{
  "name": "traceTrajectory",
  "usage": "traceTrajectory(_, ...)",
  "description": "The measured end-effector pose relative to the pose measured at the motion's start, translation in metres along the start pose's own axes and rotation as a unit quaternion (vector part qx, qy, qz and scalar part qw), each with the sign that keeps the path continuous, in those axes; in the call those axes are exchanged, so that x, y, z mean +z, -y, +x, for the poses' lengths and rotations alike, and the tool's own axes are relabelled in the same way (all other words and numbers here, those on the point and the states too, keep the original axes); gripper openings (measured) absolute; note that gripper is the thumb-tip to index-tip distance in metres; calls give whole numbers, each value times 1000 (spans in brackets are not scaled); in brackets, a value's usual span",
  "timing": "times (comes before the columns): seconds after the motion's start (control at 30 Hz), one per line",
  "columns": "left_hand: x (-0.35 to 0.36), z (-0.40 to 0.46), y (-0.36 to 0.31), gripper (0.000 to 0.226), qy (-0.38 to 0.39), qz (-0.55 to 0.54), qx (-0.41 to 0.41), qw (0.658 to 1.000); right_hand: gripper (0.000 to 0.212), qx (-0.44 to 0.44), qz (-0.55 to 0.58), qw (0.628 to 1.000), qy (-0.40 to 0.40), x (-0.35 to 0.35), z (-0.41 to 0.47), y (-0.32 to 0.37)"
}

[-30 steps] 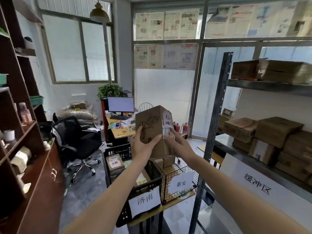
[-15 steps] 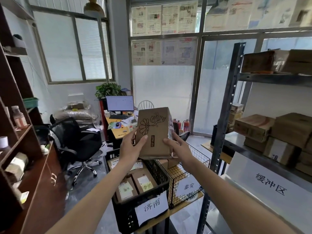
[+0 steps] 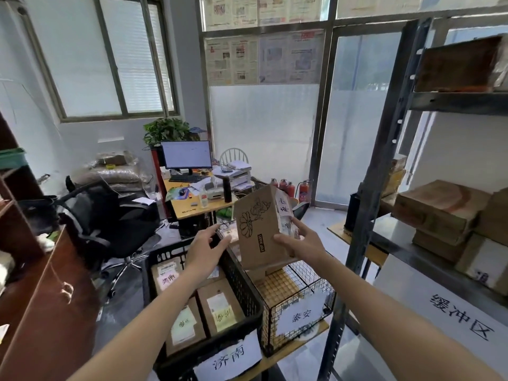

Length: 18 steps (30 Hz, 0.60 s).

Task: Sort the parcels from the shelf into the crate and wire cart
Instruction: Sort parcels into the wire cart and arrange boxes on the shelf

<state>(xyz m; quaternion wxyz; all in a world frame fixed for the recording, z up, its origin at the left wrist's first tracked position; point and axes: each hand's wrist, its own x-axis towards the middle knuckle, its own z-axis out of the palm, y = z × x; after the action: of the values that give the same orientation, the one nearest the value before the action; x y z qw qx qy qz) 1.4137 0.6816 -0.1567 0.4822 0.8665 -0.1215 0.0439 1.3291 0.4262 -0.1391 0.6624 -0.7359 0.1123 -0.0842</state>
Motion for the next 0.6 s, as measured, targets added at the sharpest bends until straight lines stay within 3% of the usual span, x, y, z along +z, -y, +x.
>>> traceTrajectory(0.27, 79, 68, 5, 62, 71, 109, 13, 991, 110, 34, -189, 981, -3, -67, 106, -57)
traceTrajectory(0.6, 144, 139, 67, 65, 117, 205, -26, 971, 94, 105, -274, 953, 72, -80, 186, -135)
